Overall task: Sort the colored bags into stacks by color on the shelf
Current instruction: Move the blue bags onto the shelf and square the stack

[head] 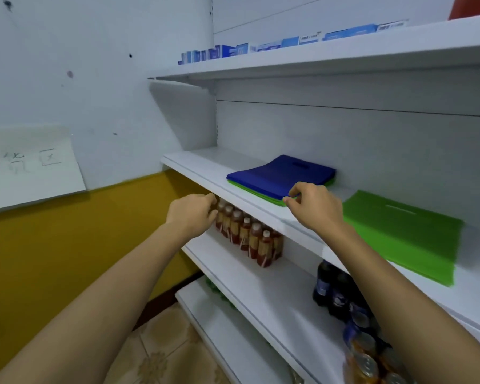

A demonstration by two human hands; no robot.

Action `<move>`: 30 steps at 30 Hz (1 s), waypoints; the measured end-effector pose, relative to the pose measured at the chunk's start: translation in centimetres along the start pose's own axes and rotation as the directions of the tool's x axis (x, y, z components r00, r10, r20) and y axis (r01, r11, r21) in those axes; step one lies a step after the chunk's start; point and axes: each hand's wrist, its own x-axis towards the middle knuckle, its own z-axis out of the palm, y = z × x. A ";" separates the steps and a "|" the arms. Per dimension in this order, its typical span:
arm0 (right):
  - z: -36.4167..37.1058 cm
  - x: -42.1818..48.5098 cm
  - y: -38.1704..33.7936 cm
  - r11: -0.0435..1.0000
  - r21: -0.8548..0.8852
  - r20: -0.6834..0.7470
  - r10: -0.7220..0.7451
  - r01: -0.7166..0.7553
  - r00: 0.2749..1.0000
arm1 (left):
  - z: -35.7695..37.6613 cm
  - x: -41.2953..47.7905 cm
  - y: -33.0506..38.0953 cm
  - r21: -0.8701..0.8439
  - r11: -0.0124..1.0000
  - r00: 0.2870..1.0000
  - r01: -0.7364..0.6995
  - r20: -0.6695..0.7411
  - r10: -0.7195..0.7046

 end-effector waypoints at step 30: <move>12.5 15.3 6.4 0.751 -0.049 0.002 0.659 -0.658 0.752 | 17.4 35.3 1.5 -0.503 0.801 0.874 -0.325 0.165 0.458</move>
